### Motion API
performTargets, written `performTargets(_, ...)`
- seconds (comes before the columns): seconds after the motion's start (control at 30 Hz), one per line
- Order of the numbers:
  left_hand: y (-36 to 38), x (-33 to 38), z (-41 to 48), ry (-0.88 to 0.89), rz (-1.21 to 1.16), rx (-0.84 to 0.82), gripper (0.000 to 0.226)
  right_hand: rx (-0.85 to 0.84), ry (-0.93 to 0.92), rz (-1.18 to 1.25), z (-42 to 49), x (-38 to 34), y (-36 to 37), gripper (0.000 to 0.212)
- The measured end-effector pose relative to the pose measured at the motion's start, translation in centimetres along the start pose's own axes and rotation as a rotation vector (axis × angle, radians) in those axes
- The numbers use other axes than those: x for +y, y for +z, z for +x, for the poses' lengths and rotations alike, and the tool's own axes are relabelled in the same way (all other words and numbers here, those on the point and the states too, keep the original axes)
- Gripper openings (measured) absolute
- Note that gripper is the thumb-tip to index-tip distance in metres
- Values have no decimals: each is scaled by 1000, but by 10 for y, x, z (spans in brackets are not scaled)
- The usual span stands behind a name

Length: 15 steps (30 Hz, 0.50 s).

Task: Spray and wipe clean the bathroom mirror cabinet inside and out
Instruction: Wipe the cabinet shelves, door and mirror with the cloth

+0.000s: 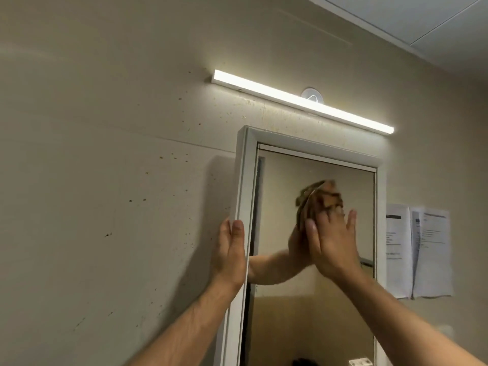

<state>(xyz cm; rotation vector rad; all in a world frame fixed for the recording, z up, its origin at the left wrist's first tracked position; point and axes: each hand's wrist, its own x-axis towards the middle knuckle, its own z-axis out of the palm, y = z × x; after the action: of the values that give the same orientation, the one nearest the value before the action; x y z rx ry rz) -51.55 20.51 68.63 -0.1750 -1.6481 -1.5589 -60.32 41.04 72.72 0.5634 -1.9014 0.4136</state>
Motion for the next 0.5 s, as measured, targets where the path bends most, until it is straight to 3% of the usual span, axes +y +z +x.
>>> performTargets(0.07,3,0,-1,29,10,33,83,96,307,116,44,-29,-8,63)
performTargets(0.1,3,-1,-1,49,4,49,78,125,314,143,59,-52,-9,66)
performTargets(0.13,3,0,0,77,3,64,65,143,212,147,65,-77,-7,67)
performTargets(0.2,4,3,1,108,37,91,39,113,-181,123,54,-113,1,66)
performTargets(0.27,4,1,2,140,58,116,32,45,-479,93,36,-104,3,62)
performTargets(0.33,3,-1,0,172,90,142,31,56,-535,56,32,-67,-3,59)
performTargets(0.37,4,0,0,178,109,152,31,80,-407,81,36,-48,-5,59)
performTargets(0.47,6,0,-2,183,153,171,34,219,309,260,60,-10,-17,64)
performTargets(0.5,6,-1,-3,182,168,175,36,247,440,307,66,-14,-19,68)
